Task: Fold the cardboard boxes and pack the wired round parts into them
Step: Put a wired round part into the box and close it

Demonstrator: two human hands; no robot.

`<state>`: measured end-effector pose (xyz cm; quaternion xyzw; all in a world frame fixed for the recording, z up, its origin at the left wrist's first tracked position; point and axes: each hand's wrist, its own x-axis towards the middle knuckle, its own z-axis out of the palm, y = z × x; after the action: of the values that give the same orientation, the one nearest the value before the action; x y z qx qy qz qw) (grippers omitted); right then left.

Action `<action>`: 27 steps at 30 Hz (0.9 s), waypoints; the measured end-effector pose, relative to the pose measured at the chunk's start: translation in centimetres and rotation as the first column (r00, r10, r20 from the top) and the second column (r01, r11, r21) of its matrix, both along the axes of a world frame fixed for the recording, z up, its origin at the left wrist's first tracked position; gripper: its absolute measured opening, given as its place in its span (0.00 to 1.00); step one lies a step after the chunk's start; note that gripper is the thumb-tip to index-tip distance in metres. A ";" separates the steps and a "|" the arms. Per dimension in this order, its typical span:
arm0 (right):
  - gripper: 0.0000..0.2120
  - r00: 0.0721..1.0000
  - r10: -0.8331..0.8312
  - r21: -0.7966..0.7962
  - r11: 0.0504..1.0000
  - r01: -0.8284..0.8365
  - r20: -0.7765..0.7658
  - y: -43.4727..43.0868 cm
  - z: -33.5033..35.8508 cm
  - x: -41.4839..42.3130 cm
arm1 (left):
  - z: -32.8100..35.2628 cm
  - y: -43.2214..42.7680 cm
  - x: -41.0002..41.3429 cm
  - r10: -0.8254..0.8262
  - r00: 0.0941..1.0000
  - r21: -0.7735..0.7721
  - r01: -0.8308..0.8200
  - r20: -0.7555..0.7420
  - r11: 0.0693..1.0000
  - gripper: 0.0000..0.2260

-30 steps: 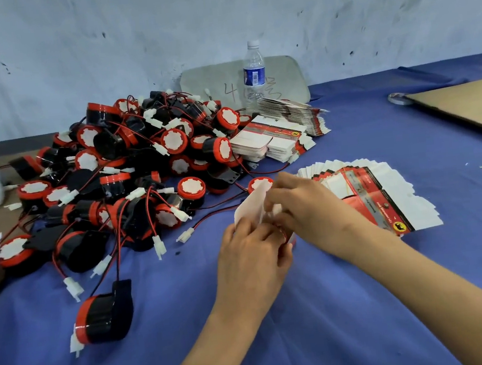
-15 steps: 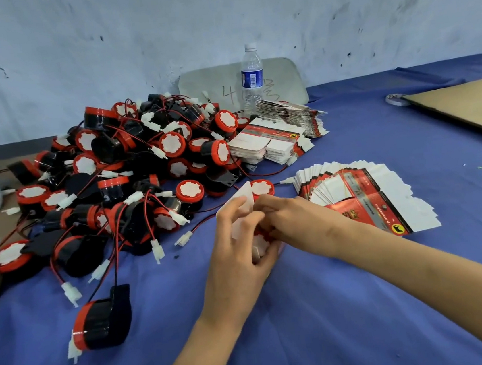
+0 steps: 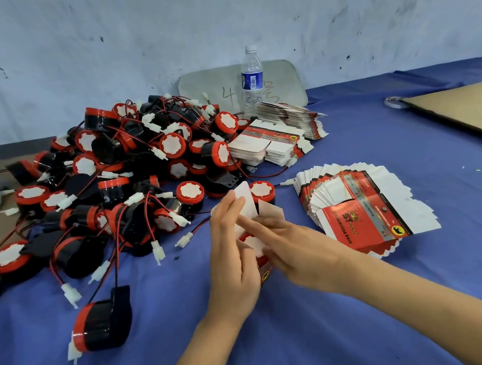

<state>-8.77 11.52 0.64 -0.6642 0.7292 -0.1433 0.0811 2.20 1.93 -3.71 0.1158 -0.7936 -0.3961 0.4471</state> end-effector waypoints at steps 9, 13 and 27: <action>0.34 1.000 0.006 -0.162 0.987 -0.009 -0.019 -0.2 -0.8 0.0 | -0.8 -0.4 -0.3 0.020 1.000 -0.015 -0.020 0.001 1.000 0.26; 0.31 0.996 -0.009 -0.167 0.986 -0.005 -0.085 -0.1 -0.8 -0.3 | -0.8 -0.4 -0.4 0.008 1.000 0.044 -0.009 0.023 0.999 0.23; 0.17 0.978 -0.154 -0.587 0.809 0.044 -0.139 0.6 -4.5 -2.1 | 0.0 -0.9 -0.2 -0.147 0.935 -0.024 0.163 0.322 0.986 0.36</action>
<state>-10.86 12.12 -3.87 -0.6284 0.6886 -0.3022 -0.1991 2.00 1.05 -3.70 0.1044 -0.8717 -0.3862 0.2830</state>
